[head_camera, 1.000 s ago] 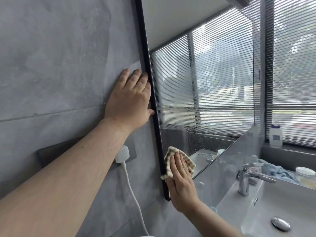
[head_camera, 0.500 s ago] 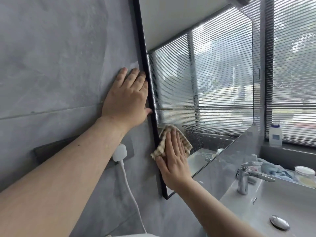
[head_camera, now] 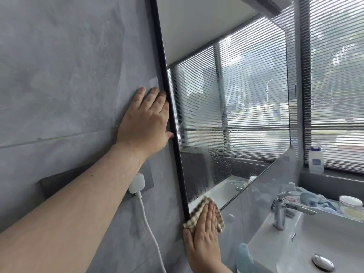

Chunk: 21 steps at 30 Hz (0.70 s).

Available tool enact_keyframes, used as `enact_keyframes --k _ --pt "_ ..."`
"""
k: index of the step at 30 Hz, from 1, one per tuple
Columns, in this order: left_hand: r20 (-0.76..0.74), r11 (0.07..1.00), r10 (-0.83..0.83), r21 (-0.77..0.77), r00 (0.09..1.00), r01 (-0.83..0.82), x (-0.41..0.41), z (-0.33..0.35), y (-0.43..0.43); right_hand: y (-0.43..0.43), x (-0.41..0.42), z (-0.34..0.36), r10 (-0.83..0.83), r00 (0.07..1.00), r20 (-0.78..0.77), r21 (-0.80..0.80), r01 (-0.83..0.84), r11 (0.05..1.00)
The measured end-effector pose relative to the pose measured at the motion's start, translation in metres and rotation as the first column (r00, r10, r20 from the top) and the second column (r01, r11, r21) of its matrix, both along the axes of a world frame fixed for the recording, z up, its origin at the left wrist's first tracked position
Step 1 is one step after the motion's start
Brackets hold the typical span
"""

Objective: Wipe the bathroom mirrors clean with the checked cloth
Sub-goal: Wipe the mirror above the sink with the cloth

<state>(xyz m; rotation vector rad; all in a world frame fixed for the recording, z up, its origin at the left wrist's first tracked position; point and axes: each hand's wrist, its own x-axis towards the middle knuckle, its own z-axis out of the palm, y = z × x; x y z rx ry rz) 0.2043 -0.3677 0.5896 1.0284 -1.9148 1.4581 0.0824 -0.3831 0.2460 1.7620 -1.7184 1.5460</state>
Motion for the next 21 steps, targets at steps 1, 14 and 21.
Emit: enact_keyframes --k 1,14,21 --pt "0.001 1.0 0.003 0.001 1.0 -0.003 0.0 0.0 0.0 -0.002 -0.001 0.008 -0.002 1.0 0.008 -0.002 0.002 1.0" --pt "-0.029 0.998 -0.066 0.002 0.997 0.066 -0.001 -0.002 -0.002 -0.007 -0.005 0.202 0.047 0.997 -0.055 -0.116 -0.053 0.992" --pt "-0.045 0.982 -0.183 0.042 0.982 0.185 -0.001 0.033 0.006 -0.007 -0.031 0.276 0.207 0.969 -0.135 -0.245 -0.235 0.941"
